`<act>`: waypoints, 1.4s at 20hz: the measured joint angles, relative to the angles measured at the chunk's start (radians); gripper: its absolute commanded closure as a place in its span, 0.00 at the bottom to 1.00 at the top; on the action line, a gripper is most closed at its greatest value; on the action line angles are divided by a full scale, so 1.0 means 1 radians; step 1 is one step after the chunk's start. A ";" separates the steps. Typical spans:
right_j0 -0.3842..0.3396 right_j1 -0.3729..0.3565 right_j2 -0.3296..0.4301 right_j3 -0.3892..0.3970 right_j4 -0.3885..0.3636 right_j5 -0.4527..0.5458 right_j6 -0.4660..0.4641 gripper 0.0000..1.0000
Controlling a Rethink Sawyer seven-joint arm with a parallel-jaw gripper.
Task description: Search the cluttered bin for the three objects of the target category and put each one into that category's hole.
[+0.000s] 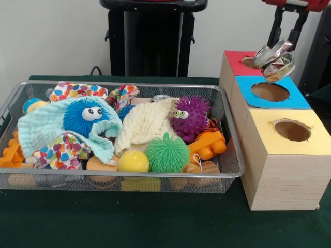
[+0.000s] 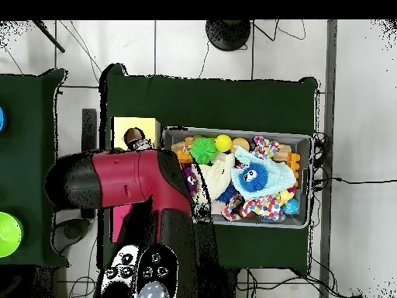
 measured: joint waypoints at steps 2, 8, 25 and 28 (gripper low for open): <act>-0.001 -0.010 0.000 0.019 -0.001 -0.006 0.000 1.00; -0.006 -0.028 0.002 0.066 -0.002 -0.046 0.000 1.00; -0.016 -0.066 -0.006 0.124 -0.055 -0.056 0.000 1.00; -0.001 -0.070 -0.015 0.132 -0.074 -0.057 0.000 1.00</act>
